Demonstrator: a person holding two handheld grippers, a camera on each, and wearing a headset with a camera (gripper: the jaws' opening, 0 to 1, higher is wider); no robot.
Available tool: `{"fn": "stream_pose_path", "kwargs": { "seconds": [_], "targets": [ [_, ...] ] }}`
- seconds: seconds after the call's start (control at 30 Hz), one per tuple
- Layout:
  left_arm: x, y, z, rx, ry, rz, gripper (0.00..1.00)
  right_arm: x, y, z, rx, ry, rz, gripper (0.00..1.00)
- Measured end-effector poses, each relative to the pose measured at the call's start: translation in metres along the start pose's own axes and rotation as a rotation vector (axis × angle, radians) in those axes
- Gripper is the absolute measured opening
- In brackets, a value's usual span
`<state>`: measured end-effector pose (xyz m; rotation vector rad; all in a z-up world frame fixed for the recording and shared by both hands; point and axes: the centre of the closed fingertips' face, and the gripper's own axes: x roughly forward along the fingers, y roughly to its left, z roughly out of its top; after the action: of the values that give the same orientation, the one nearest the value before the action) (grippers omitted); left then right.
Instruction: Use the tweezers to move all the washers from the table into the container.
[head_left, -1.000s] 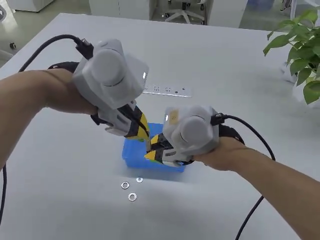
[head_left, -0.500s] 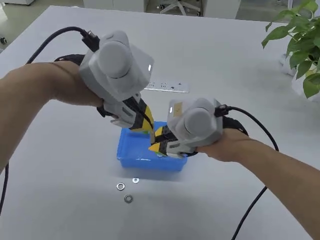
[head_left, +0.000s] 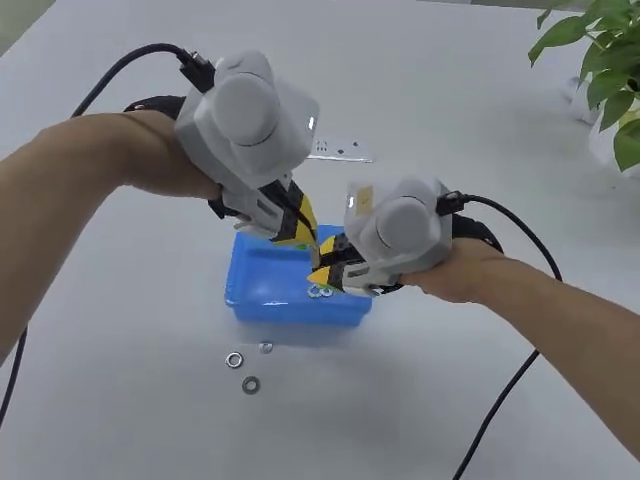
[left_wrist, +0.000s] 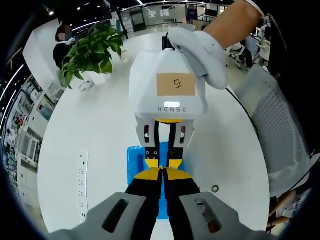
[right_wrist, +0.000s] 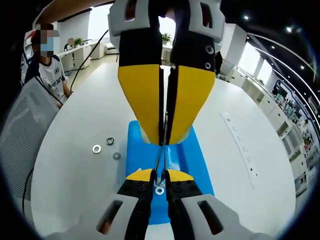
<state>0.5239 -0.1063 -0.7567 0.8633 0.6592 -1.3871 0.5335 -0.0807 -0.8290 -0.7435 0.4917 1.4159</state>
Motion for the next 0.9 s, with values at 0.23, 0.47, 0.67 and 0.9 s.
{"fn": "stream_pose_path", "kwargs": {
  "seconds": [0.23,0.47,0.67,0.9],
  "targets": [
    [0.014,0.009,-0.004,0.001,-0.004,0.000,0.05,0.006,-0.009,-0.013,0.012,0.009,-0.005,0.11],
    [0.024,0.015,-0.009,-0.001,-0.002,-0.005,0.05,0.013,-0.014,-0.024,0.026,0.018,-0.005,0.11],
    [0.029,0.018,-0.012,-0.005,-0.003,-0.011,0.05,0.017,-0.016,-0.027,0.039,0.020,-0.007,0.11],
    [0.031,0.020,-0.013,-0.007,-0.004,-0.015,0.05,0.019,-0.017,-0.030,0.045,0.021,-0.008,0.11]
  ]
}}
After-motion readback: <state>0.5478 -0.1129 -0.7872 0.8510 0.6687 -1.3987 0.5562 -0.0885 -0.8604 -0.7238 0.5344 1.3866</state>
